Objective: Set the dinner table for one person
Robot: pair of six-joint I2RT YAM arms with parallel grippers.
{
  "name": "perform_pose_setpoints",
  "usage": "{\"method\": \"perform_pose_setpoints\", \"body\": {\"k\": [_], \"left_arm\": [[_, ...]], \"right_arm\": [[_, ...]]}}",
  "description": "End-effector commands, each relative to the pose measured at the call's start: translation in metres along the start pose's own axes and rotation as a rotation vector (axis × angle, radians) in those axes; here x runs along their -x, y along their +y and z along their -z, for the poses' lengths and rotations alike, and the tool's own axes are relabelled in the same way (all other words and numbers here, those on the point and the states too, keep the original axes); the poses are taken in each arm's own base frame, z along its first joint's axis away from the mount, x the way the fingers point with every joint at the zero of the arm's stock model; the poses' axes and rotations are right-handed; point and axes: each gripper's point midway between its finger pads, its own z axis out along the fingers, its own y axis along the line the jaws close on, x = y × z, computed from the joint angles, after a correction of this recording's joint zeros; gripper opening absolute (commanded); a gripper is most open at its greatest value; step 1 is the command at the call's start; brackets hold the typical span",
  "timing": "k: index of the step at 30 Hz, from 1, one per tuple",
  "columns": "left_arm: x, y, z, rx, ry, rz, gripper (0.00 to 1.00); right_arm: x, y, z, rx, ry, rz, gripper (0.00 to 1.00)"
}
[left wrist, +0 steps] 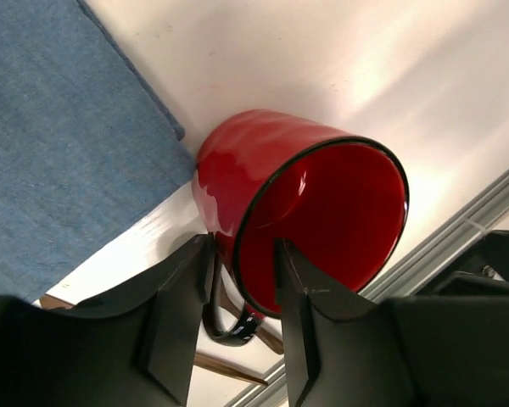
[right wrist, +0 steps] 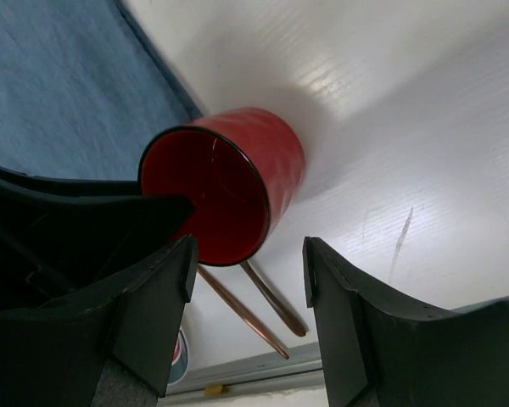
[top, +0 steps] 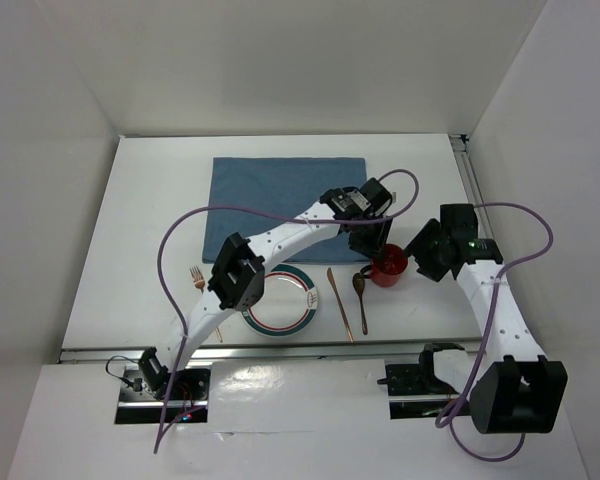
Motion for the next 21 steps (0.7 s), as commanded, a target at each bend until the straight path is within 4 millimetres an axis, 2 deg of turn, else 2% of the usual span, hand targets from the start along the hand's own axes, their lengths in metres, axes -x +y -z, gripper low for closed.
{"method": "perform_pose_setpoints", "body": {"k": [1, 2, 7, 8, 9, 12, 14, 15, 16, 19, 20, 21], "left_arm": [[0.025, -0.033, 0.04, -0.1, -0.087, -0.041, 0.5], [0.024, -0.035, 0.04, -0.108, -0.083, -0.042, 0.5], [0.043, -0.053, 0.078, -0.147, -0.163, -0.05, 0.55], [0.047, -0.058, 0.092, -0.16, -0.186, -0.055, 0.55], [0.054, -0.054, 0.101, -0.155, -0.209, -0.048, 0.55], [0.057, -0.047, 0.126, -0.13, -0.233, -0.046, 0.55], [0.062, -0.034, 0.141, -0.11, -0.255, -0.028, 0.55], [0.057, -0.032, 0.154, -0.1, -0.258, -0.036, 0.53], [0.062, -0.024, 0.162, -0.084, -0.277, -0.023, 0.53], [0.068, -0.001, 0.185, -0.037, -0.313, 0.002, 0.52], [0.071, 0.0, 0.205, -0.043, -0.346, -0.008, 0.52], [0.076, 0.013, 0.214, -0.02, -0.366, 0.011, 0.52]], "right_arm": [[-0.004, 0.003, -0.004, 0.026, 0.029, 0.02, 0.64], [-0.008, -0.001, -0.007, 0.017, 0.039, 0.019, 0.64], [-0.016, -0.001, -0.014, 0.037, 0.07, 0.029, 0.64], [-0.019, -0.002, -0.021, 0.033, 0.088, 0.028, 0.64], [-0.023, -0.001, -0.024, 0.04, 0.105, 0.027, 0.64], [-0.021, 0.002, -0.034, 0.053, 0.108, 0.038, 0.64], [-0.021, 0.002, -0.041, 0.046, 0.115, 0.037, 0.63], [-0.02, 0.0, -0.045, 0.041, 0.108, 0.046, 0.58], [-0.02, 0.001, -0.047, 0.042, 0.107, 0.047, 0.54], [-0.015, -0.002, -0.053, 0.026, 0.081, 0.048, 0.33], [-0.015, -0.005, -0.055, 0.013, 0.082, 0.048, 0.29], [-0.011, -0.001, -0.057, 0.02, 0.074, 0.048, 0.23]]}}
